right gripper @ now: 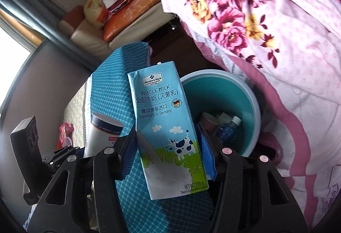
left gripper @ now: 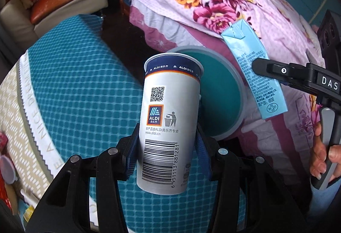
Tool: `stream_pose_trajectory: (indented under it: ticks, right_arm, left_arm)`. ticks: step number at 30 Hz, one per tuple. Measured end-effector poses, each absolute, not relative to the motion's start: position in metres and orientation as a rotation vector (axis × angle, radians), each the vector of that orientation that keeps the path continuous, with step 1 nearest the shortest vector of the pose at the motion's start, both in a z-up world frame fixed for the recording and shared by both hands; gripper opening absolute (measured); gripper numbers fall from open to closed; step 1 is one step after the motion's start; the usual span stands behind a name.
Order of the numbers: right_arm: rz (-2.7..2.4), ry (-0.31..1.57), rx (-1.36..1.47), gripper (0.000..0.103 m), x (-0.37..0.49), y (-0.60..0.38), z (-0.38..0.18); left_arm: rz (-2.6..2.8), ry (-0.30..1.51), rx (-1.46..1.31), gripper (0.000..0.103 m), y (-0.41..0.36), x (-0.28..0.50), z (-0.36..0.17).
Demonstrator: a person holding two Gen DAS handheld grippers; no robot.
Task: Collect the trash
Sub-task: 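Carry cup and milk carton over the bin and open both tools to drop them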
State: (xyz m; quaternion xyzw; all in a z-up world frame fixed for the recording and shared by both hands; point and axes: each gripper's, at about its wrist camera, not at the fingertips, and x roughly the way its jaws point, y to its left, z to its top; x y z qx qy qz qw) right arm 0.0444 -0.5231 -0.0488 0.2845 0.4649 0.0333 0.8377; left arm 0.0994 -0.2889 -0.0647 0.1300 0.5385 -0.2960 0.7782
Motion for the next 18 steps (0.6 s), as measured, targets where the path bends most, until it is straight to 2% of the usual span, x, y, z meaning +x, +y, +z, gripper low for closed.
stream_pose_trajectory:
  ticks: [9, 13, 18]
  right_arm:
    - [0.05, 0.993, 0.611, 0.051, 0.048, -0.541, -0.063]
    - [0.045, 1.005, 0.614, 0.051, 0.046, -0.544, -0.068]
    - [0.04, 1.017, 0.623, 0.051, 0.045, -0.548, -0.074]
  left_arm:
    - [-0.652, 1.197, 0.32, 0.052, -0.336, 0.108, -0.082]
    - [-0.653, 1.201, 0.319, 0.056, -0.342, 0.11, -0.084]
    - [-0.642, 1.221, 0.307, 0.056, -0.339, 0.113, -0.086]
